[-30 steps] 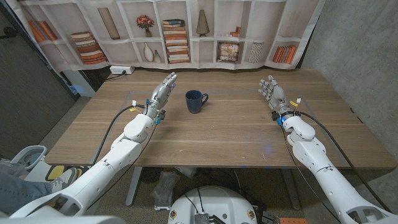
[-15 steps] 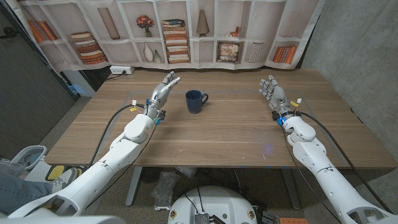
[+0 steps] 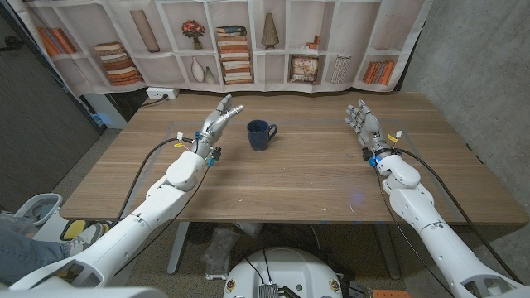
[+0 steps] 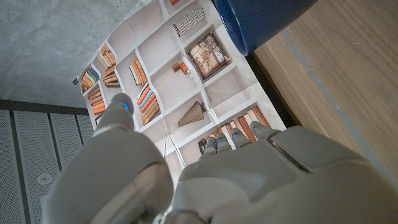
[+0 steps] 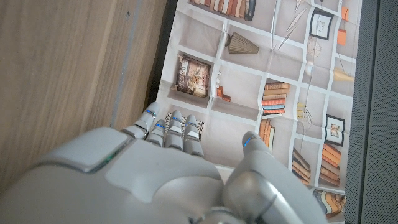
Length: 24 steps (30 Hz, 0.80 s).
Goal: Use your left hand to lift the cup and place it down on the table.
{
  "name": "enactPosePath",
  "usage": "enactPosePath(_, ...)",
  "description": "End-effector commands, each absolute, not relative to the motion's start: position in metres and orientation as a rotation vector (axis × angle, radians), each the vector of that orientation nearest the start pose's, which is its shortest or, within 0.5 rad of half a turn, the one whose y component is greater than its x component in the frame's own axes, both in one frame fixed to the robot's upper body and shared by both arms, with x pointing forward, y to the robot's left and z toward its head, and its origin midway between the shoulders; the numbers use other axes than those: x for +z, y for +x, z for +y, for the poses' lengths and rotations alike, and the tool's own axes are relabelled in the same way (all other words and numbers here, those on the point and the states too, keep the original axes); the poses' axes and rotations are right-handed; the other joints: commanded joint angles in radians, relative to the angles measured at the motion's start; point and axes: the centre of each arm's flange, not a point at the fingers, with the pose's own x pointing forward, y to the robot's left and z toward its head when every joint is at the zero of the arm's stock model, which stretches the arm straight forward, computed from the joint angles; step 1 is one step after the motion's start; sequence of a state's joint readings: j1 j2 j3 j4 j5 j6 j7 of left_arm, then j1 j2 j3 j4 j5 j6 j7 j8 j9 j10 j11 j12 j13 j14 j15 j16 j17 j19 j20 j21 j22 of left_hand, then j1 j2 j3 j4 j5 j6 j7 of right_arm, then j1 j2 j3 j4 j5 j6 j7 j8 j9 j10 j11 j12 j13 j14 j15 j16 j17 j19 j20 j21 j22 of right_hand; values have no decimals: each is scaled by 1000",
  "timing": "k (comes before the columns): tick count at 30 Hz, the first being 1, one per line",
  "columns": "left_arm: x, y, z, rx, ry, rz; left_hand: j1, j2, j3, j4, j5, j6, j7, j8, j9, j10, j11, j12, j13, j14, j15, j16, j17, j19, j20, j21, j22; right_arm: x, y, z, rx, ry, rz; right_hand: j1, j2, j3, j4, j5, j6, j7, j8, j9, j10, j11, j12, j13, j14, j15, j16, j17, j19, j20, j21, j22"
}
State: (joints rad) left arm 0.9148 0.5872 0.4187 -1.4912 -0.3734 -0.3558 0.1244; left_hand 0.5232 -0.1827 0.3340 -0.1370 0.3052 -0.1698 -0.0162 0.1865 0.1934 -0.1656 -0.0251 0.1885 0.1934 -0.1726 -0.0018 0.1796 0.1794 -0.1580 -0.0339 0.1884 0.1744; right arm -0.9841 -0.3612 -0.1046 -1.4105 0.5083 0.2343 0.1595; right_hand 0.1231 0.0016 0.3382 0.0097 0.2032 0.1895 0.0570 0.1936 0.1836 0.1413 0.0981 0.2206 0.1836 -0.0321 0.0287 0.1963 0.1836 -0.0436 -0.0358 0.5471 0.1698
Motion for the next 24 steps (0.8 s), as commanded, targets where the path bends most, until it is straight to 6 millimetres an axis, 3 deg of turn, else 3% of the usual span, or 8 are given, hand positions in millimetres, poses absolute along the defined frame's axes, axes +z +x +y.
enactPosePath(1, -13, 608, 252, -179, 272, -755, 10, -4, -7, -5, 4, -54, 2, 0, 1, -34, 3, -1, 5, -40, 6, -3, 5, -11, -31, -2, 5, -34, 627, -307, 210, 87, -652, 10, 0, 1, -4, -2, 11, 0, 6, 4, 7, 2, 2, 3, 7, 5, 5, 5, 2, -42, -1, 4)
enactPosePath(24, -16, 604, 246, -101, 338, -748, 12, -8, -39, -12, 3, -50, 1, 8, 1, -30, 3, 11, 7, -41, 7, 4, 7, -13, -24, 2, 5, -32, 629, -306, 211, 110, -666, 14, 1, -3, -11, -4, 13, -1, 6, 4, 14, 3, 3, 3, 12, 5, 5, 5, 7, -38, -9, 4)
